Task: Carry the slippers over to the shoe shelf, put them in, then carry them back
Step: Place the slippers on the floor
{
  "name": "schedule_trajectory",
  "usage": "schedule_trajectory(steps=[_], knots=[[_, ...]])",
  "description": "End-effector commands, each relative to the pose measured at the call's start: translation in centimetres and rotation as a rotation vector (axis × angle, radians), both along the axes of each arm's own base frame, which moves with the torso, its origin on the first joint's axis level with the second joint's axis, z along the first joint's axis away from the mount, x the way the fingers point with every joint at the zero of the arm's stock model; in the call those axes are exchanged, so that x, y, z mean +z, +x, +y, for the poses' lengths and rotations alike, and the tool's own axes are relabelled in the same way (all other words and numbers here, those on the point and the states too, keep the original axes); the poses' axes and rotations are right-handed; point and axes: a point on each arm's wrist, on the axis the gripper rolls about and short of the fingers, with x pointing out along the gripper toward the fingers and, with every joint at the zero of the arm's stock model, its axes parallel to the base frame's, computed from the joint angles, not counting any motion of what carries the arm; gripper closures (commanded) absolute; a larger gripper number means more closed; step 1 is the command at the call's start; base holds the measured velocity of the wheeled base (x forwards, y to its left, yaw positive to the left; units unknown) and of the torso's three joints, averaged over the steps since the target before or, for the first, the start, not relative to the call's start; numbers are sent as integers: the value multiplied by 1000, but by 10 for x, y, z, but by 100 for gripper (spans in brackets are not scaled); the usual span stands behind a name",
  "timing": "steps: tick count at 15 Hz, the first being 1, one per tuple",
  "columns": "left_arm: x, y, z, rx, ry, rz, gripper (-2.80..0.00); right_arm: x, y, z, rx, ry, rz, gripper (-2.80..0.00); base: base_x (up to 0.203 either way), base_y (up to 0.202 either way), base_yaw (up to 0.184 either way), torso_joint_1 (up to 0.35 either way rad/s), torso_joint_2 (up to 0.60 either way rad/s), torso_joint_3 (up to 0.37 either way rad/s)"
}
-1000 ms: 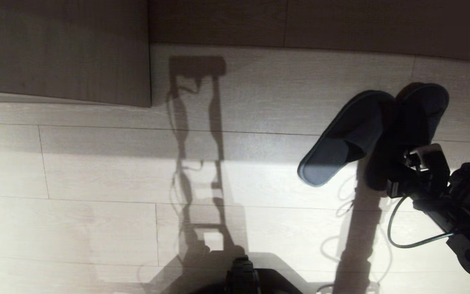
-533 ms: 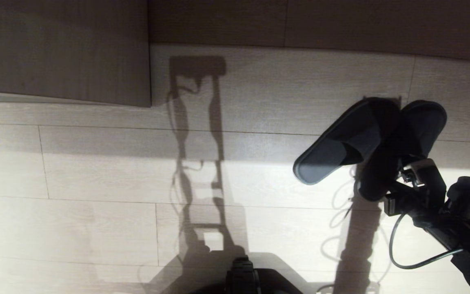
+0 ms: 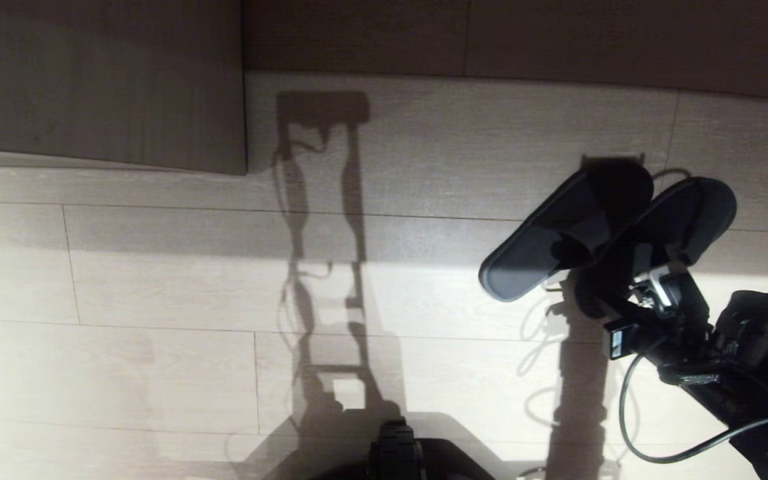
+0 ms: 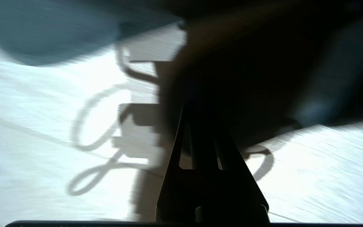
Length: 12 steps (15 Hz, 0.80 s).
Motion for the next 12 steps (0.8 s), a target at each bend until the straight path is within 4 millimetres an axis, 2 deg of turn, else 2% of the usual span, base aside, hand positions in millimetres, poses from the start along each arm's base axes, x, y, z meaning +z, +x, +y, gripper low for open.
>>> schedule_trajectory(steps=[1,4,8,11,12], knots=[[0,0,0,0,0,-1,0,7,-8,22,87,7,-27,0,0,0,0,0,0,0],[0,0,0,0,0,-1,0,16,-10,35,132,39,-62,0,0,0,0,0,0,0],[0,0,0,1,0,0,0,20,19,41,126,53,-114,0,0,0,0,0,0,0],[0,0,0,1,0,0,0,21,23,42,118,54,-122,0,0,0,0,0,0,0],[0,0,0,1,0,0,0,27,28,42,106,57,-154,0,0,0,0,0,0,0]])
